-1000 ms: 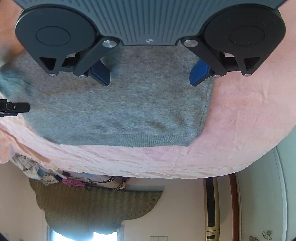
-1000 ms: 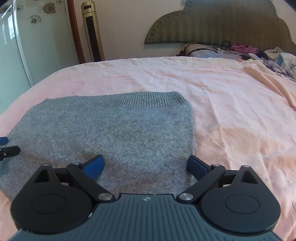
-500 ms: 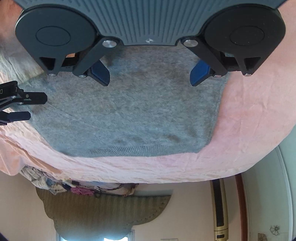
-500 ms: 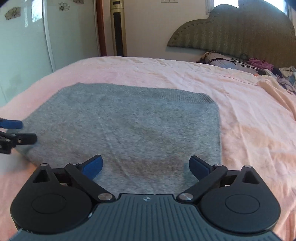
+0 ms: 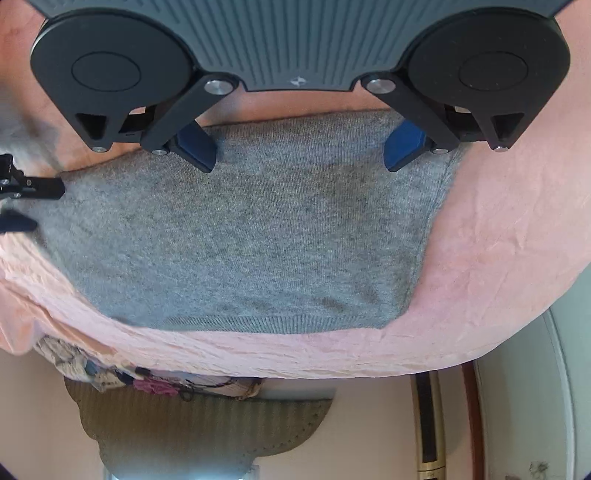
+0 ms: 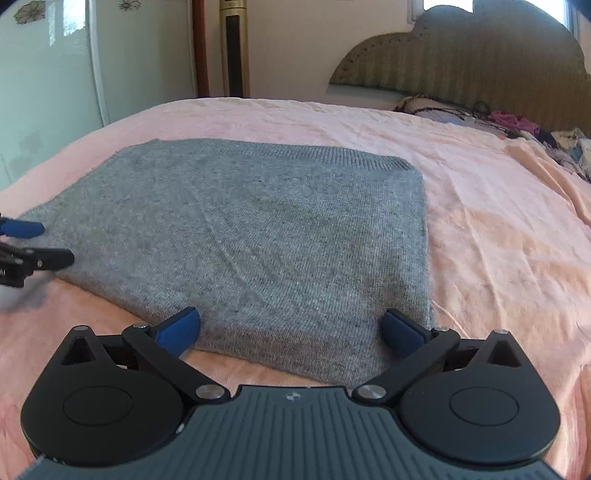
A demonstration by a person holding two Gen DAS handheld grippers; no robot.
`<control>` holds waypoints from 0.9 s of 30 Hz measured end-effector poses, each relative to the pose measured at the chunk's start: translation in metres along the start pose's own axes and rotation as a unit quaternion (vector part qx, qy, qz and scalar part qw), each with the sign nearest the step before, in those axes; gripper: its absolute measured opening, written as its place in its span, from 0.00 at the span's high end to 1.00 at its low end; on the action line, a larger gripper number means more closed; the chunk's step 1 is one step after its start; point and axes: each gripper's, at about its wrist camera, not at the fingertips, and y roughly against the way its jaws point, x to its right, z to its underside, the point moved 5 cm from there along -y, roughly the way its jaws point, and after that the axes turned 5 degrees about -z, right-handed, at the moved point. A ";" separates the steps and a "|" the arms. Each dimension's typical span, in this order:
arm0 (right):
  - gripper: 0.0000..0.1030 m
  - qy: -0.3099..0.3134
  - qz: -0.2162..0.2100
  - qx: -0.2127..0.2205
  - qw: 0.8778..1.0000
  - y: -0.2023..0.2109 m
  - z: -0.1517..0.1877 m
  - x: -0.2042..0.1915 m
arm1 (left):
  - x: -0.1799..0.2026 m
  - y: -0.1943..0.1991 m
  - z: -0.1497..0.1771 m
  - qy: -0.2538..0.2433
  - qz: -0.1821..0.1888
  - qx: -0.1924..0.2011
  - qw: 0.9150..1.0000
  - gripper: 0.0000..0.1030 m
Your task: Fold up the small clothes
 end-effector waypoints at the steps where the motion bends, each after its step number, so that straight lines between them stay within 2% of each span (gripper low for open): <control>1: 0.00 -0.011 -0.002 0.001 1.000 0.004 -0.002 0.001 | -0.007 0.009 0.000 0.034 0.007 0.004 0.999 0.05; 3: 0.00 -0.034 -0.001 0.028 0.999 0.017 -0.004 0.006 | -0.025 0.026 0.007 0.125 0.037 0.004 0.991 0.04; 5: 0.00 -0.046 0.013 0.058 0.997 0.030 0.001 0.014 | -0.042 0.034 0.021 0.224 0.068 -0.016 0.972 0.04; 6: 0.00 -0.056 0.019 0.067 0.996 0.035 0.005 0.020 | -0.049 0.035 0.029 0.270 0.077 -0.027 0.960 0.04; 7: 0.00 -0.074 0.024 0.073 0.994 0.037 0.012 0.026 | -0.054 0.036 0.033 0.300 0.087 -0.023 0.950 0.04; 9: 0.00 -0.137 0.018 0.067 0.988 0.036 0.020 0.044 | -0.063 0.033 0.032 0.354 0.097 -0.019 0.930 0.04; 11: 0.00 -0.165 0.002 0.085 0.983 0.040 0.020 0.053 | -0.070 0.024 0.027 0.397 0.111 -0.021 0.911 0.04; 12: 0.00 -0.168 0.000 0.085 0.982 0.039 0.021 0.054 | -0.071 0.018 0.024 0.412 0.112 -0.020 0.904 0.04; 14: 0.00 -0.160 0.002 0.082 0.984 0.038 0.021 0.052 | -0.075 0.010 0.018 0.432 0.095 -0.004 0.897 0.05; 16: 0.00 -0.158 0.000 0.082 0.984 0.036 0.020 0.051 | -0.075 0.002 0.011 0.439 0.075 0.005 0.895 0.05; 18: 0.00 -0.166 -0.008 0.087 0.982 0.037 0.021 0.055 | -0.069 -0.002 0.005 0.427 0.057 0.008 0.902 0.05; 19: 0.00 -0.172 -0.013 0.091 0.981 0.039 0.022 0.055 | -0.066 -0.003 0.003 0.418 0.047 0.009 0.907 0.10; 20: 0.00 -0.177 -0.017 0.094 0.980 0.038 0.021 0.057 | -0.064 -0.004 0.002 0.406 0.033 0.006 0.913 0.19; 21: 0.00 -0.181 -0.021 0.096 0.979 0.039 0.021 0.058 | -0.062 -0.007 0.001 0.394 0.021 -0.002 0.919 0.58; 22: 0.00 -0.184 -0.024 0.098 0.978 0.039 0.021 0.059 | -0.061 -0.013 0.002 0.387 0.014 -0.022 0.922 0.92; 23: 0.00 -0.188 -0.026 0.101 0.977 0.040 0.022 0.059 | -0.062 -0.019 0.004 0.389 0.009 -0.034 0.921 0.93; 24: 0.00 -0.192 -0.030 0.104 0.975 0.041 0.022 0.060 | -0.062 -0.018 0.004 0.390 0.002 -0.026 0.920 0.93; 25: 0.00 -0.197 -0.034 0.107 0.974 0.042 0.022 0.062 | -0.061 -0.016 0.001 0.383 -0.011 -0.022 0.924 0.94; 27: 0.00 -0.212 -0.045 0.119 0.969 0.045 0.023 0.066 | -0.051 -0.009 -0.012 0.350 -0.035 -0.002 0.936 0.95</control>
